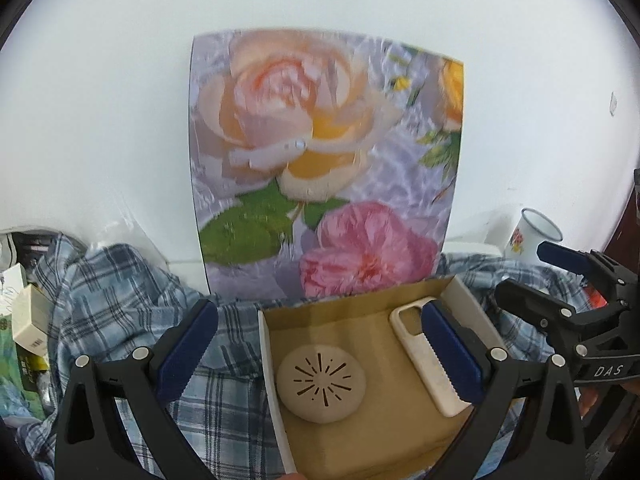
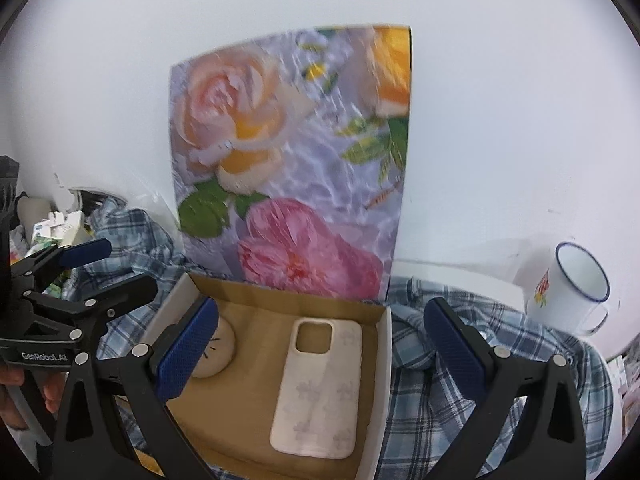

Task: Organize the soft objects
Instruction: 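Open both tools and raise them away from the box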

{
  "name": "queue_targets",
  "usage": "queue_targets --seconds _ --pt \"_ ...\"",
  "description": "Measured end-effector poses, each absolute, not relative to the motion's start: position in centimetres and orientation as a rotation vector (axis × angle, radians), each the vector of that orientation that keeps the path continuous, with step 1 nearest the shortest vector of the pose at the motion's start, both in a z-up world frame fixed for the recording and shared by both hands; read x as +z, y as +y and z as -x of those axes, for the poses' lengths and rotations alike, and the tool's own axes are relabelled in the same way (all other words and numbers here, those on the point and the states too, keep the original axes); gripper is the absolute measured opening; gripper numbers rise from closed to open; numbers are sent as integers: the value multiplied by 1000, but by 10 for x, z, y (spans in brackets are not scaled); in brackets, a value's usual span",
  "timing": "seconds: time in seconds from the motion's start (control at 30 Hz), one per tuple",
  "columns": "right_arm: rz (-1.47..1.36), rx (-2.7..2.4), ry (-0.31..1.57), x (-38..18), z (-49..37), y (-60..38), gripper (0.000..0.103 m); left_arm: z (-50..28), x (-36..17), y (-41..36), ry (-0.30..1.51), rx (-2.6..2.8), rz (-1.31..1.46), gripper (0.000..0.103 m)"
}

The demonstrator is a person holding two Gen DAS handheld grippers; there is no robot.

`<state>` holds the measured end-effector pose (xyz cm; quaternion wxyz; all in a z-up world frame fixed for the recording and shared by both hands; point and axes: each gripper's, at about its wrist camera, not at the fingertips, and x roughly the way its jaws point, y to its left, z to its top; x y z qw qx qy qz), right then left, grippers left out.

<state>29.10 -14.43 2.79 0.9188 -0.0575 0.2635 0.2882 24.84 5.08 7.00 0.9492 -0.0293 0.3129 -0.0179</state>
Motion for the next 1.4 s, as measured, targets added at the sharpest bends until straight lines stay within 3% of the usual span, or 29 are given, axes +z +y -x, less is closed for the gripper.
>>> queue_targets --seconds 0.83,1.4 --pt "87 670 379 102 -233 -173 102 -178 157 39 416 -75 33 103" --pt "59 712 275 140 -188 -194 103 -136 194 32 364 -197 58 103"
